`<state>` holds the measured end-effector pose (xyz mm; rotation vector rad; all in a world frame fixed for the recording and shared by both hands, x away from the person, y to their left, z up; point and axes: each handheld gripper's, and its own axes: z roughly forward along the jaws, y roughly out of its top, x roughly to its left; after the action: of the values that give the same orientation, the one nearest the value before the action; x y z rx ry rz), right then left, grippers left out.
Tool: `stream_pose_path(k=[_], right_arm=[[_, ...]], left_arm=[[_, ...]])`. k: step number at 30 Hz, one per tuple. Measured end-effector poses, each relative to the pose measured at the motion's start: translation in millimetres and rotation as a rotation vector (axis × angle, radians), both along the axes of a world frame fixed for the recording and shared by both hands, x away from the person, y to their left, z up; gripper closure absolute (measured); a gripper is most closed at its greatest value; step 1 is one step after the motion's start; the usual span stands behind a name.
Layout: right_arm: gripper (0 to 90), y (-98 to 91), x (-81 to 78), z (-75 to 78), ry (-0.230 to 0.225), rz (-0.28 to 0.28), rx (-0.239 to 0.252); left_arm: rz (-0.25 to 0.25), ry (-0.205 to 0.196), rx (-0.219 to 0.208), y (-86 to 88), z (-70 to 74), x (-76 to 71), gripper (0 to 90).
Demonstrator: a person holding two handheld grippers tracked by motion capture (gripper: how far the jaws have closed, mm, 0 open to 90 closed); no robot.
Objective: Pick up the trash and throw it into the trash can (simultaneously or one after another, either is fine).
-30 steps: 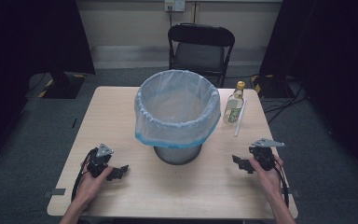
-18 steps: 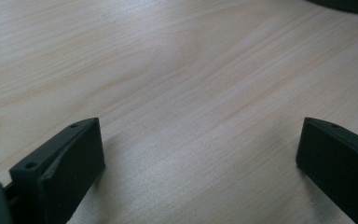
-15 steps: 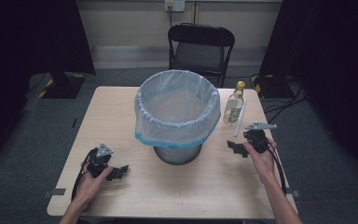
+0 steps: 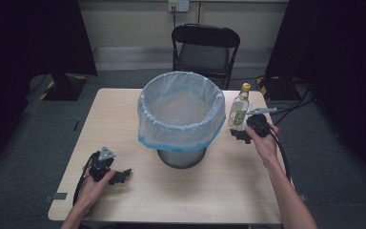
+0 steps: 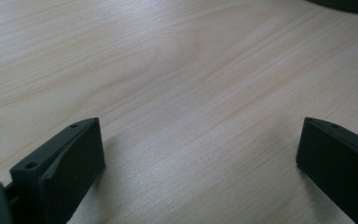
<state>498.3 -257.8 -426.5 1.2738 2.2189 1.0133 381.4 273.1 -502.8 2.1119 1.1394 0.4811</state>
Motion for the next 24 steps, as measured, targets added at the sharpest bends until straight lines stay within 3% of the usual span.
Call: stream_pose_path(k=[4, 9, 13, 15, 19, 24], right_arm=[[14.3, -3.2, 11.1, -1.2, -0.007, -0.002, 0.027], [14.2, -4.9, 29.2, -5.1, 0.014, -0.010, -0.010], [14.9, -6.8, 39.2, -6.9, -0.010, -0.030, -0.036], [13.8, -9.7, 45.3, -10.3, 0.016, -0.036, -0.029], [15.6, -12.7, 57.2, -12.6, -0.018, -0.052, -0.029], [16.2, -17.2, 66.2, -25.0, -0.019, -0.066, -0.023]], left_arm=[[-0.001, 0.000, 0.001, 0.1, 0.0, 0.1, 0.3], [-0.001, 0.000, 0.000, 0.1, 0.0, 0.1, 0.4], [0.000, 0.000, -0.001, 0.0, -0.1, -0.1, 0.3], [0.000, 0.000, 0.000, 0.0, 0.0, -0.1, 0.3], [-0.001, 0.000, 0.001, 0.0, 0.1, 0.0, 0.3], [-0.001, 0.000, 0.000, 0.0, 0.0, 0.0, 0.3]])
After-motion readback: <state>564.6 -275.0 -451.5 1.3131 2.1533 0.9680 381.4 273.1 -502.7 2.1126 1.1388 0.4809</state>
